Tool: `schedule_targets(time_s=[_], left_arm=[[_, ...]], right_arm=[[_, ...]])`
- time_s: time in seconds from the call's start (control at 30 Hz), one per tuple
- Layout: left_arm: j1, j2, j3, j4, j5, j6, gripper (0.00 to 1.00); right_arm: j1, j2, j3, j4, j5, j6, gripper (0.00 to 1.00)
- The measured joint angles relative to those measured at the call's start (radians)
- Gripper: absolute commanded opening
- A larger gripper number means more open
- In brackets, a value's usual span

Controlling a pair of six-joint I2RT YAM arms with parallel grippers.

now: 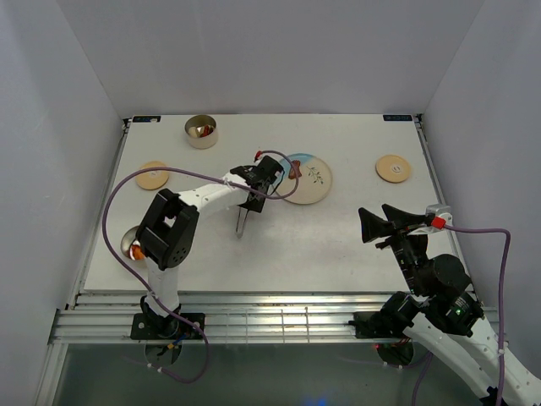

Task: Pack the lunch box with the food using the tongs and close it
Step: Place the clamp at the center of the board.

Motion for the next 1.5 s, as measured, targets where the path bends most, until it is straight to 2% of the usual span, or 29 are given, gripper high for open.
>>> schedule_targets(time_s=[0.4, 0.5, 0.6, 0.87, 1.3, 1.33, 1.4, 1.5], left_arm=[[0.014, -0.005, -0.126, 0.09, 0.055, -0.042, 0.58], [0.025, -0.024, -0.146, 0.109, 0.088, -0.051, 0.66], [0.04, -0.047, -0.173, 0.122, 0.118, -0.065, 0.68], [0.096, -0.127, -0.269, 0.165, 0.211, -0.093, 0.73], [0.108, -0.143, -0.306, 0.183, 0.245, -0.116, 0.8], [0.108, -0.149, -0.31, 0.184, 0.245, -0.119, 0.82], [0.108, -0.164, -0.321, 0.181, 0.246, -0.124, 0.92], [0.108, -0.188, -0.34, 0.183, 0.251, -0.137, 0.94]], right_arm=[[0.0, 0.0, 0.0, 0.0, -0.006, 0.0, 0.74], [0.0, -0.001, 0.0, 0.0, -0.007, 0.0, 0.74], [0.0, -0.001, 0.0, 0.0, -0.007, 0.0, 0.74], [0.0, -0.001, 0.0, 0.0, -0.007, 0.0, 0.74], [0.0, -0.006, 0.0, 0.0, -0.006, 0.0, 0.74], [0.0, -0.008, 0.0, 0.0, -0.006, 0.0, 0.74], [0.0, -0.008, 0.0, 0.0, -0.006, 0.0, 0.74], [0.0, -0.01, 0.0, 0.0, -0.006, 0.0, 0.74]])
